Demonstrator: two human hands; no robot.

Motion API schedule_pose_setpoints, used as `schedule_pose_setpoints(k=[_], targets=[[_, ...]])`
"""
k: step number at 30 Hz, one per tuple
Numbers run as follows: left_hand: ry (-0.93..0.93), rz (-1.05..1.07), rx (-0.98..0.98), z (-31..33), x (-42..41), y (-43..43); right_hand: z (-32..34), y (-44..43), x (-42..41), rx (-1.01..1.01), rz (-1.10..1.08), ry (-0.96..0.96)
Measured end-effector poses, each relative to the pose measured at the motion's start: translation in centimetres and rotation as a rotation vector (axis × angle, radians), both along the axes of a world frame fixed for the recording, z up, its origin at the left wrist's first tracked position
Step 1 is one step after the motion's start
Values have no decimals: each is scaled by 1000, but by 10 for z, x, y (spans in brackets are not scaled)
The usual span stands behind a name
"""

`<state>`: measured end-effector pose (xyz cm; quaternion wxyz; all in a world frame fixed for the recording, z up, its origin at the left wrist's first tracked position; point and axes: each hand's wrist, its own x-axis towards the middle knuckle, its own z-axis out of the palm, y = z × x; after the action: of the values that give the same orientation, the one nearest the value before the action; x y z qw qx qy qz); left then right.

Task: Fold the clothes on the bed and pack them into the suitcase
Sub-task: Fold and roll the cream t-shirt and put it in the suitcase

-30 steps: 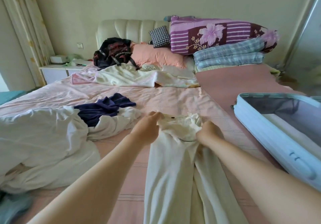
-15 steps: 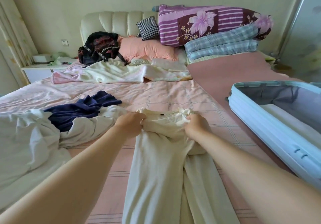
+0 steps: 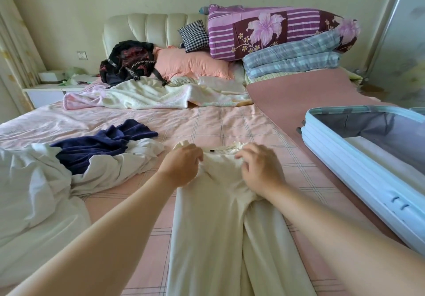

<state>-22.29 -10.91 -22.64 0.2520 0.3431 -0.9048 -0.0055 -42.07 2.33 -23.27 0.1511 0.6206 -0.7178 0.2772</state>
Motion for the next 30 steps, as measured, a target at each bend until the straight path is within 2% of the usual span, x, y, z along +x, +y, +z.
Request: schedule_pose_setpoints(k=[2, 4, 7, 10, 14, 16, 18, 20, 22, 24, 25, 27, 29, 30], targets=[[-56, 55, 53, -6, 9, -5, -2, 10, 4, 240, 72, -88], [-106, 130, 95, -6, 13, -10, -11, 12, 1, 423, -10, -27], [-198, 211, 34, -4, 13, -25, -5, -3, -3, 366, -96, 58], [-307, 238, -76, 1, 10, -41, 5, -30, -3, 250, -95, 30], [-405, 216, -144, 13, 6, -52, 5, -63, -4, 373, -121, 97], [-375, 224, -182, 22, 3, -62, 6, -77, -5, 440, -145, 91], [-323, 249, -166, 31, 0, -72, 10, -86, -8, 407, -171, 42], [-183, 276, -58, 35, -5, -75, 14, -88, -11, 319, -251, 25], [24, 266, 26, 31, -14, -67, 15, -84, -14, 318, -352, 34], [176, 159, -6, 18, -23, -54, 10, -79, -14, 384, -393, 30], [190, 77, -17, 10, -26, -49, 6, -76, -15, 395, -375, 16], [19, -13, 63, -6, -24, -40, -1, -71, -18, 354, -295, -26], [-270, 54, 165, -17, -12, -41, -2, -61, -21, 324, -203, -68], [-355, 94, 190, -18, -4, -43, -2, -55, -21, 318, -162, -74]])
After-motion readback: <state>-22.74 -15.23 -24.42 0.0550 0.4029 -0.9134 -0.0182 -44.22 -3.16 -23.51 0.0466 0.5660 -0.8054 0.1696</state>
